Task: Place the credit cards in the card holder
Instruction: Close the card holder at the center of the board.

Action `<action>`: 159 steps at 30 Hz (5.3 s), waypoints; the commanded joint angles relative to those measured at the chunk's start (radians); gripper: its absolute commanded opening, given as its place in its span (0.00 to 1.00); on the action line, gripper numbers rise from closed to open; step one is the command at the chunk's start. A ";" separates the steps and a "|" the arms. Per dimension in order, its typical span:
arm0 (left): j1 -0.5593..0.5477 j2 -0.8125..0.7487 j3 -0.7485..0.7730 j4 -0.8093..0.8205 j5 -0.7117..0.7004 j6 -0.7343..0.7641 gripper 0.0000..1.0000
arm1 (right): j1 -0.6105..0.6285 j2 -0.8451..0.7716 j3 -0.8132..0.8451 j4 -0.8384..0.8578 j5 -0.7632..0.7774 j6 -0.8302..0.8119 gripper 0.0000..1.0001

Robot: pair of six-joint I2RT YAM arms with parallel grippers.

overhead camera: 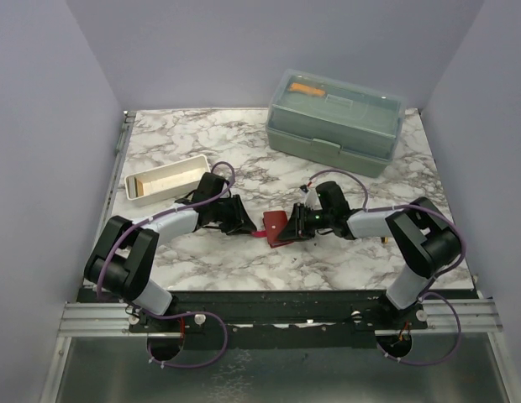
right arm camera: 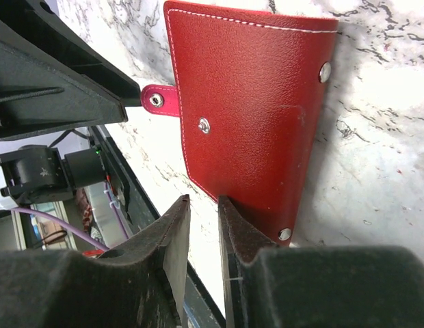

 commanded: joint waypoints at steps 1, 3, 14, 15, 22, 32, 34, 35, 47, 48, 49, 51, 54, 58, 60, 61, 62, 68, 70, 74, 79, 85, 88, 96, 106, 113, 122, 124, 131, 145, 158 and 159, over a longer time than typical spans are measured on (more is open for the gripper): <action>-0.001 0.004 0.018 -0.001 -0.037 0.005 0.33 | 0.010 0.027 0.022 -0.015 0.017 -0.017 0.26; -0.001 0.014 0.020 -0.001 -0.032 0.007 0.28 | 0.011 0.029 0.027 -0.017 0.016 -0.022 0.26; -0.001 -0.039 -0.014 -0.004 -0.097 -0.013 0.47 | 0.017 0.053 0.040 -0.027 0.013 -0.028 0.25; -0.001 -0.046 -0.016 -0.004 -0.105 -0.015 0.49 | 0.017 0.054 0.040 -0.030 0.013 -0.029 0.25; -0.001 0.010 -0.011 0.017 -0.078 -0.017 0.29 | 0.019 0.058 0.042 -0.035 0.015 -0.031 0.25; -0.002 0.038 -0.021 0.072 -0.025 -0.038 0.19 | 0.020 0.059 0.045 -0.046 0.015 -0.034 0.24; -0.001 0.034 -0.026 0.072 -0.024 -0.038 0.16 | 0.022 0.059 0.044 -0.047 0.016 -0.036 0.24; -0.002 0.031 -0.029 0.074 -0.024 -0.039 0.15 | 0.022 0.060 0.045 -0.047 0.016 -0.037 0.24; -0.001 0.009 -0.037 0.116 0.040 -0.061 0.00 | 0.034 0.042 0.065 -0.085 0.082 -0.032 0.27; -0.002 0.008 -0.036 0.122 0.046 -0.061 0.00 | 0.034 0.038 0.070 -0.097 0.095 -0.037 0.29; -0.002 0.009 -0.031 0.130 0.057 -0.061 0.00 | 0.034 0.034 0.075 -0.106 0.104 -0.041 0.29; -0.002 0.015 -0.018 0.134 0.078 -0.067 0.00 | 0.034 0.033 0.088 -0.126 0.113 -0.050 0.30; -0.002 0.019 0.001 0.134 0.096 -0.078 0.00 | 0.034 0.031 0.102 -0.139 0.125 -0.052 0.30; -0.003 0.025 0.028 0.134 0.103 -0.089 0.00 | 0.034 0.042 0.119 -0.172 0.179 -0.049 0.30; -0.008 0.036 0.046 0.134 0.109 -0.088 0.00 | 0.034 0.053 0.119 -0.165 0.185 -0.045 0.28; -0.012 0.052 0.056 0.134 0.118 -0.089 0.00 | 0.034 0.060 0.117 -0.158 0.182 -0.042 0.27; -0.016 0.062 0.064 0.134 0.120 -0.089 0.00 | 0.034 0.071 0.116 -0.151 0.177 -0.038 0.22; -0.069 0.117 0.109 0.134 0.082 -0.091 0.00 | 0.039 0.066 0.069 -0.066 0.108 0.019 0.03; -0.083 0.129 0.125 0.134 0.058 -0.086 0.00 | 0.038 0.033 0.085 -0.097 0.115 0.016 0.03; -0.093 0.144 0.155 0.111 0.022 -0.071 0.00 | 0.036 -0.012 0.153 -0.234 0.182 -0.010 0.03; -0.093 0.144 0.191 0.036 -0.050 -0.041 0.00 | 0.036 -0.028 0.222 -0.386 0.274 -0.065 0.03; -0.093 0.167 0.218 0.011 -0.053 -0.020 0.00 | 0.034 -0.005 0.236 -0.395 0.294 -0.098 0.02; -0.093 0.181 0.228 0.010 -0.041 -0.013 0.00 | 0.034 -0.035 0.238 -0.413 0.354 -0.106 0.02; -0.093 0.193 0.244 -0.012 -0.030 0.009 0.00 | 0.014 -0.004 0.326 -0.488 0.430 -0.187 0.15; -0.110 0.232 0.301 -0.027 -0.018 0.023 0.00 | 0.017 0.099 0.312 -0.401 0.327 -0.179 0.18; -0.120 0.275 0.347 -0.054 -0.034 0.039 0.00 | 0.017 0.096 0.278 -0.380 0.330 -0.158 0.17; -0.145 0.296 0.373 -0.112 -0.080 0.079 0.00 | 0.017 0.110 0.283 -0.381 0.325 -0.155 0.16; -0.149 0.303 0.378 -0.113 -0.080 0.079 0.00 | 0.017 0.113 0.278 -0.374 0.321 -0.151 0.15; -0.159 0.308 0.385 -0.114 -0.122 0.068 0.00 | 0.017 0.118 0.277 -0.373 0.318 -0.149 0.15; -0.172 0.315 0.400 -0.110 -0.169 0.049 0.00 | 0.017 0.125 0.268 -0.364 0.310 -0.144 0.15; -0.210 0.307 0.370 -0.092 -0.258 0.022 0.00 | 0.017 0.123 0.261 -0.359 0.305 -0.137 0.14; -0.213 0.306 0.365 -0.085 -0.270 0.013 0.00 | 0.017 0.123 0.259 -0.355 0.303 -0.135 0.15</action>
